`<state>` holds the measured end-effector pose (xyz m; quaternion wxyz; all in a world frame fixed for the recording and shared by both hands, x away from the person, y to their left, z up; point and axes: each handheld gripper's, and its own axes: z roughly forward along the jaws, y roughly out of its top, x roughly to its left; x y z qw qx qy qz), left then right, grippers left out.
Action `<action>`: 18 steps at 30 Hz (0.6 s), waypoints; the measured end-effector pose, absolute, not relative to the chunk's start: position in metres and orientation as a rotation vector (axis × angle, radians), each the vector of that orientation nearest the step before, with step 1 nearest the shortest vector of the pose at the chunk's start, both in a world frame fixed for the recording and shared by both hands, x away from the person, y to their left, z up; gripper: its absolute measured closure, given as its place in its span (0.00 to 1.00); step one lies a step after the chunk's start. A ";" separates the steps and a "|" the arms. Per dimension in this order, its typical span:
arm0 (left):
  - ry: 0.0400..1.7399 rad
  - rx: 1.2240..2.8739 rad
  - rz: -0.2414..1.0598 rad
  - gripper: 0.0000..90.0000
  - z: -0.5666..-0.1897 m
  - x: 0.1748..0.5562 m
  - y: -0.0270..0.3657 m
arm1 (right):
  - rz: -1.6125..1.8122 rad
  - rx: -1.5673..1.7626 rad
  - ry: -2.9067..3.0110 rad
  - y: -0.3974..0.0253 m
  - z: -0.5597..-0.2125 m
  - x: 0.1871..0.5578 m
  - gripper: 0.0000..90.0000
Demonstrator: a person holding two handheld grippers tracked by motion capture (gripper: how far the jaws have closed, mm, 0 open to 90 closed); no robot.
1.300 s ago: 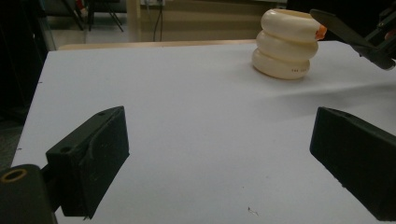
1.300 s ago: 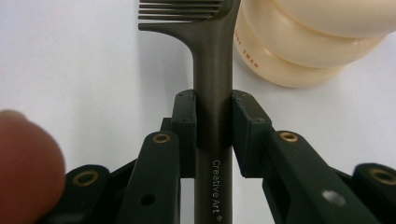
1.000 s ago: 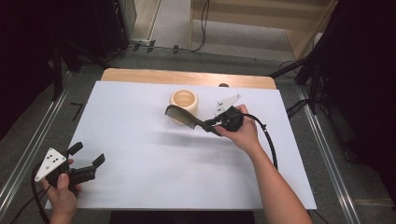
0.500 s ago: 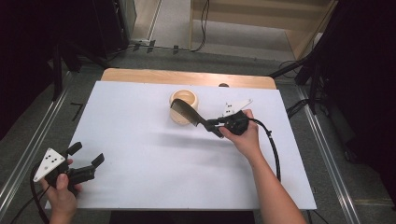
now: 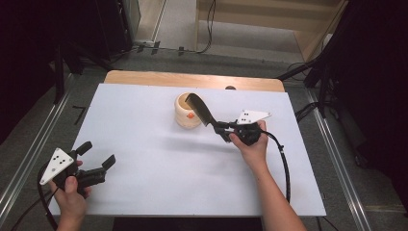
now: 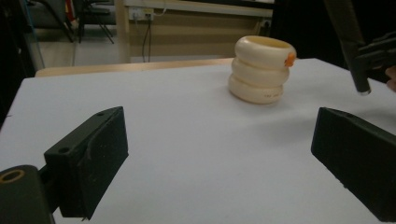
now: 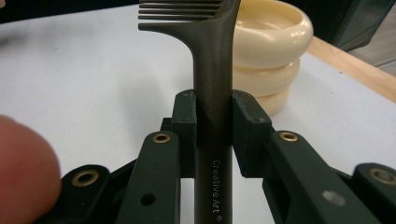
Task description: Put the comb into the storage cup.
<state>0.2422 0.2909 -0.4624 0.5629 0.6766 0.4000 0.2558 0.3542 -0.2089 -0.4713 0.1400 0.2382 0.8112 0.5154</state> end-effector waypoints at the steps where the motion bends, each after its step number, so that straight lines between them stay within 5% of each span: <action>1: 0.942 1.593 0.602 0.04 -0.462 0.242 0.291 | 1.489 0.688 2.344 -0.209 -0.471 0.354 0.79; 18: 0.815 1.601 0.520 0.05 -0.436 0.263 0.224 | 1.556 0.675 2.243 -0.212 -0.468 0.329 0.79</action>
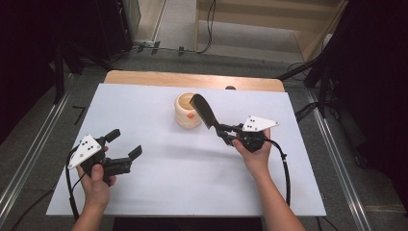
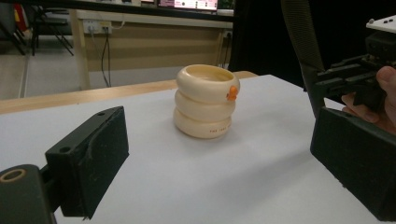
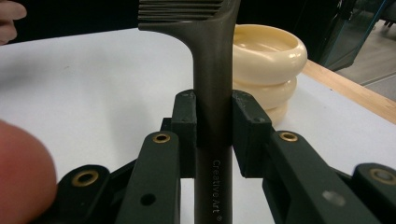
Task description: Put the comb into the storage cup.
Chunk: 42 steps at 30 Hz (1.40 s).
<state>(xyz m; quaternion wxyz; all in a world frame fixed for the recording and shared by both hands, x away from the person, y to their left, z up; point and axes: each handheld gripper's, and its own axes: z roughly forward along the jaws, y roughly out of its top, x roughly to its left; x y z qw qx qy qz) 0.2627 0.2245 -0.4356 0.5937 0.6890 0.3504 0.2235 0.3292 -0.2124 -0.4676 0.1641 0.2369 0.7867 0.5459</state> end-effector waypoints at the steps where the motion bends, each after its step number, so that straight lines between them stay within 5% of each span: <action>1: 0.810 1.602 0.517 0.05 -0.434 0.264 0.221 | 1.559 0.675 2.240 -0.212 -0.467 0.327 0.79; 42: 0.724 1.630 0.367 0.06 -0.424 0.289 0.117 | 1.577 0.649 2.261 -0.183 -0.482 0.301 0.79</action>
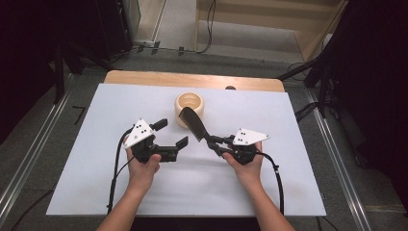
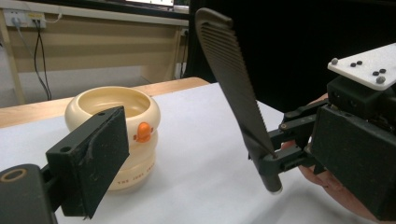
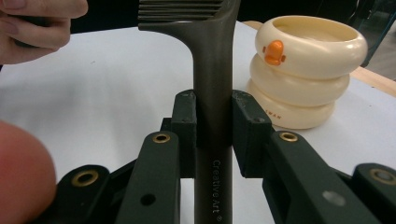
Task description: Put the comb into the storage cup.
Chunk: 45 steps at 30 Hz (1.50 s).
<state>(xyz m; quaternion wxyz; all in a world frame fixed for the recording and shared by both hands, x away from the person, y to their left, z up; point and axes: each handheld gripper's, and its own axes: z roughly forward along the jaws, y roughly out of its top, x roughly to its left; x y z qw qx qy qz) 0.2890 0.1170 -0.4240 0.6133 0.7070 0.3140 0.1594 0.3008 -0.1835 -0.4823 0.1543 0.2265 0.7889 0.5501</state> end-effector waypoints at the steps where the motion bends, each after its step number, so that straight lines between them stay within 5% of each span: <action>1: 0.730 1.628 0.368 0.07 -0.424 0.289 0.115 | 1.575 0.647 2.262 -0.182 -0.482 0.300 0.79; 17: 0.787 1.614 0.358 0.20 -0.424 0.290 0.098 | 1.569 0.623 2.280 -0.168 -0.484 0.294 0.79; 30: 0.887 1.595 0.330 0.56 -0.425 0.293 0.094 | 1.555 0.595 2.283 -0.156 -0.483 0.289 0.79; 45: 0.933 1.604 0.280 0.80 -0.428 0.295 0.089 | 1.553 0.591 2.253 -0.150 -0.486 0.285 0.79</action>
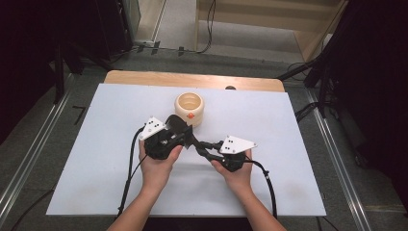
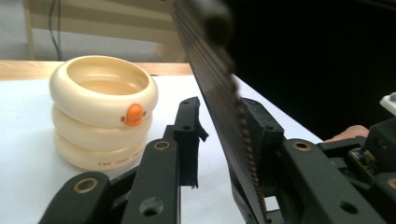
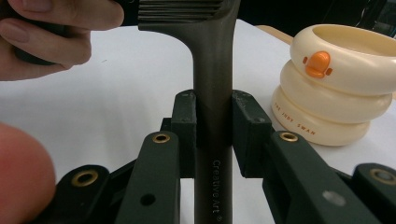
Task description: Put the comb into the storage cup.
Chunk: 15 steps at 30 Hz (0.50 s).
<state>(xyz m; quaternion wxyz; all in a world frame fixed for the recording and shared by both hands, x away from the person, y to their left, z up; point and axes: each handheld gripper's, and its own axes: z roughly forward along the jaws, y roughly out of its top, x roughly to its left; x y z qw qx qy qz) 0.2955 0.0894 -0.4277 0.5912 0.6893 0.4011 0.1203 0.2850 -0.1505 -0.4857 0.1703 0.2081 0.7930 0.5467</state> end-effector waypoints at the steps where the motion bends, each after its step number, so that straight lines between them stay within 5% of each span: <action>1: 0.933 1.604 0.280 0.83 -0.428 0.295 0.089 | 1.553 0.591 2.253 -0.150 -0.486 0.285 0.79; 12: 0.887 1.560 0.135 0.94 -0.428 0.300 0.094 | 1.535 0.591 2.225 -0.145 -0.488 0.286 0.77; 15: 0.855 1.555 0.149 0.94 -0.426 0.298 0.095 | 1.601 0.631 2.237 -0.151 -0.487 0.290 0.60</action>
